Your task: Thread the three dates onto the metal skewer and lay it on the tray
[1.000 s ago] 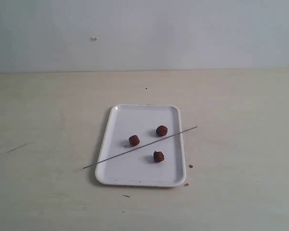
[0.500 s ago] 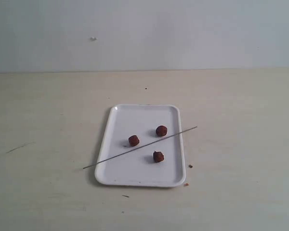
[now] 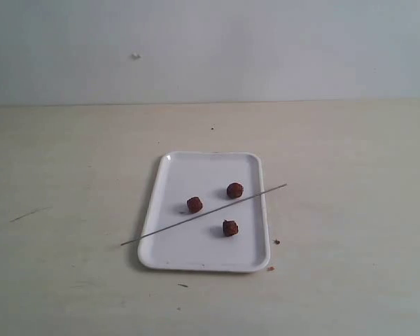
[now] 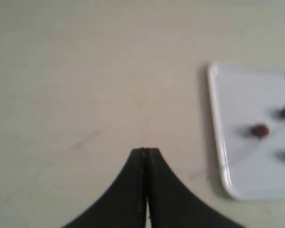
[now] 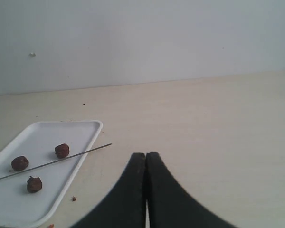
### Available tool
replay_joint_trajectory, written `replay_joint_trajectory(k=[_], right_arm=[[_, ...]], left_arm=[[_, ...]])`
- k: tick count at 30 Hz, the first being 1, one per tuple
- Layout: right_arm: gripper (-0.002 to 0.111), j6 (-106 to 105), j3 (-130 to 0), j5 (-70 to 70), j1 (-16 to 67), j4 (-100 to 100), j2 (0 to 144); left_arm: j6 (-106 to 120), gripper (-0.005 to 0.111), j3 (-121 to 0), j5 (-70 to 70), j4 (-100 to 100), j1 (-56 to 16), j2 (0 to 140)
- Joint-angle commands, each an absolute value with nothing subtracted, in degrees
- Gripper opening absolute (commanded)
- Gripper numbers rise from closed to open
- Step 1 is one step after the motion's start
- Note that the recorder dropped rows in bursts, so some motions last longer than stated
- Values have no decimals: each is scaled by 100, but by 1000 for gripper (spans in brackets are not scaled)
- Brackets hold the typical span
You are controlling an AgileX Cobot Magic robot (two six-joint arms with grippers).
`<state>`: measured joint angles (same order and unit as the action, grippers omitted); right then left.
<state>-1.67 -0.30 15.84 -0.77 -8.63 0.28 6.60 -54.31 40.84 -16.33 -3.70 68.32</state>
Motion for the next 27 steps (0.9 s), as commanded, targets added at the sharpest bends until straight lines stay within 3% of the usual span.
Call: replay_joint_trajectory(k=[1, 6, 13, 27], right_arm=[[0, -187, 0, 1508, -101, -865, 0], [0, -187, 0, 1508, -101, -865, 0], [0, -187, 0, 1508, -101, -865, 0], [0, -187, 0, 1508, -101, -865, 0]], left_arm=[[1975, 6, -6358, 4850, -2234, -1210, 8569], [2121, 19, -7510, 4963, -1438, -2343, 10111], [3608, 50, -9012, 6135, -368, -3595, 11972], [3855, 50, -9151, 5460, -129, -3789, 12813]])
